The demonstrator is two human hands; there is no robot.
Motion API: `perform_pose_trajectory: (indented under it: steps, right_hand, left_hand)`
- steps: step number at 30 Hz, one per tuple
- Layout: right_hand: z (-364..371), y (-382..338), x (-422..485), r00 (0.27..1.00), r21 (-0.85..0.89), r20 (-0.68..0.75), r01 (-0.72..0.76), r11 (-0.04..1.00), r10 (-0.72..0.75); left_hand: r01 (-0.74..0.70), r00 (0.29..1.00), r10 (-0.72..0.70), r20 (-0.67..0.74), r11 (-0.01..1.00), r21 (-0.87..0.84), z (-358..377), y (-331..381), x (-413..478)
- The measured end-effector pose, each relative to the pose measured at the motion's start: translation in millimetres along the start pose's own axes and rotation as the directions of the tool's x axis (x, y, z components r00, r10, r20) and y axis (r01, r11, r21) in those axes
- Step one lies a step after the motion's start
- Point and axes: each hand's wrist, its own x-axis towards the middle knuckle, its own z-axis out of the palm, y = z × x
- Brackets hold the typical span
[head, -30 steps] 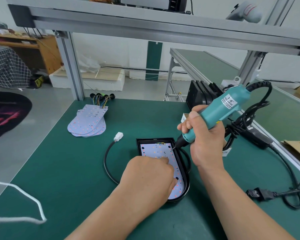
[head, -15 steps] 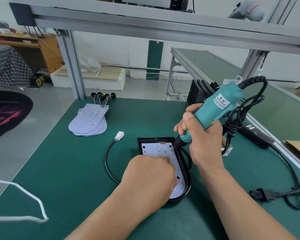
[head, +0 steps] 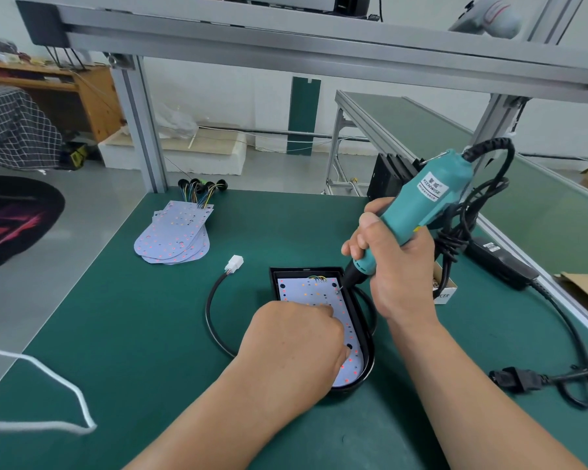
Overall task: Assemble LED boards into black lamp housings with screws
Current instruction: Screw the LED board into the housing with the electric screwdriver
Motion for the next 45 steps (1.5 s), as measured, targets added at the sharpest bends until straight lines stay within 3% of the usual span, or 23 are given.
perform_pose_trajectory:
  steps: [19,26,30,33,40,45]
  right_hand:
    - [12,0,14,0.961,-0.071,0.264,-0.07,0.995,0.087]
    - [16,-2,6,0.967,-0.072,0.236,-0.081,0.994,0.095]
    - [8,-13,8,0.979,0.012,0.203,-0.032,0.999,0.029]
    - [-2,-20,12,0.995,0.109,0.104,-0.022,0.994,0.01]
    - [-13,-21,10,0.999,0.27,-0.041,-0.005,0.963,0.017]
    - [-21,-18,13,0.986,0.409,-0.128,-0.042,0.912,0.103]
  left_hand:
    - [0.006,1.0,-0.005,-0.013,0.999,0.054,9,3,5]
    - [0.013,1.0,-0.014,0.016,0.999,0.046,8,6,5]
    - [0.019,0.999,-0.021,0.028,0.999,0.05,5,6,1]
    - [0.01,0.999,-0.012,0.051,0.999,0.053,2,7,0]
    - [0.143,0.984,-0.141,0.108,0.99,-0.013,1,5,4]
    - [0.242,0.97,-0.24,0.026,0.963,-0.117,4,-9,21]
